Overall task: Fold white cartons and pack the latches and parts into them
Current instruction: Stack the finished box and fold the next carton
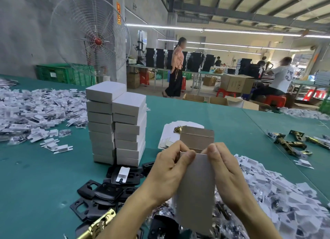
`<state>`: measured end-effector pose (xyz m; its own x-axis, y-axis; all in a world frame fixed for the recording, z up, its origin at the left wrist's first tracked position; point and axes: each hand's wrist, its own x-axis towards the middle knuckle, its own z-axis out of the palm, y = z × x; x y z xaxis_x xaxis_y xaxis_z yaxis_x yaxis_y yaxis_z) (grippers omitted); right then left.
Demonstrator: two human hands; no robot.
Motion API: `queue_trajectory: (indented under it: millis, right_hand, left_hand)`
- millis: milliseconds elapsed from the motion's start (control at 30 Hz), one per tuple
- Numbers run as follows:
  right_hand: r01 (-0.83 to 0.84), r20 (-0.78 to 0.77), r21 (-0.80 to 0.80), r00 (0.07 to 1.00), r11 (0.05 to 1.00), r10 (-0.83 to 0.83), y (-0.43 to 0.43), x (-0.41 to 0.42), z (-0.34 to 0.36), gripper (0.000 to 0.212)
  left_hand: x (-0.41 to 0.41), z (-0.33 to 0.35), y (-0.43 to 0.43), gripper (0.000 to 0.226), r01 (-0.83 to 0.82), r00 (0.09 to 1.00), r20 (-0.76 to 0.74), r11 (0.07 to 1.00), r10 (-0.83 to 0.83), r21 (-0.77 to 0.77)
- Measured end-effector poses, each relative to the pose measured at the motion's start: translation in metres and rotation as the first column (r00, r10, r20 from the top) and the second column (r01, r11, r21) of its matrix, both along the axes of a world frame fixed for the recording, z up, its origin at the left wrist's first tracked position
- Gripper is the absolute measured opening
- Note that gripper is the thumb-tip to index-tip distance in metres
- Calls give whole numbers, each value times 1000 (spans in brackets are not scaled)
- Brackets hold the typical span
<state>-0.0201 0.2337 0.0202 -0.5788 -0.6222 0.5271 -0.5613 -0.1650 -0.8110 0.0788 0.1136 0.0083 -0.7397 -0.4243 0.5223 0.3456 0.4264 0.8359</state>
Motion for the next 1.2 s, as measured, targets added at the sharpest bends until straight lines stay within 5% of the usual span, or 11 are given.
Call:
queue_trajectory:
  millis: [200,367,500,633,900,1033,1200]
  right_hand:
    - [-133,-41,234,988,963,146,5,-8,0,30]
    - [1,-108,106,994,994,10,4,-7,0,24]
    - [173,-149,46,975,984,-165,2,-5,-1,16]
    - [242,-161,-19,957,970,-242,0,2,0,15]
    - [117,-6,-55,993,992,-118,-1,9,0,13]
    - [-69,138,-173,986,983,94,-2,16,3,28]
    - [-47,205,-236,974,971,97,-2,16,9,27]
  left_hand:
    - [-3,-8,-5,34,-107,994,-4,994,107,6]
    - [-1,-18,-6,35,-175,973,128,973,194,-151]
    - [1,-19,0,77,-201,910,274,909,312,-366]
    - [-2,-16,9,106,-316,886,173,834,430,-453]
    - [1,-11,0,72,-252,934,183,928,308,-276]
    - [5,-12,-3,72,-174,956,180,939,234,-296]
    - [4,-15,0,91,-136,969,147,925,199,-354]
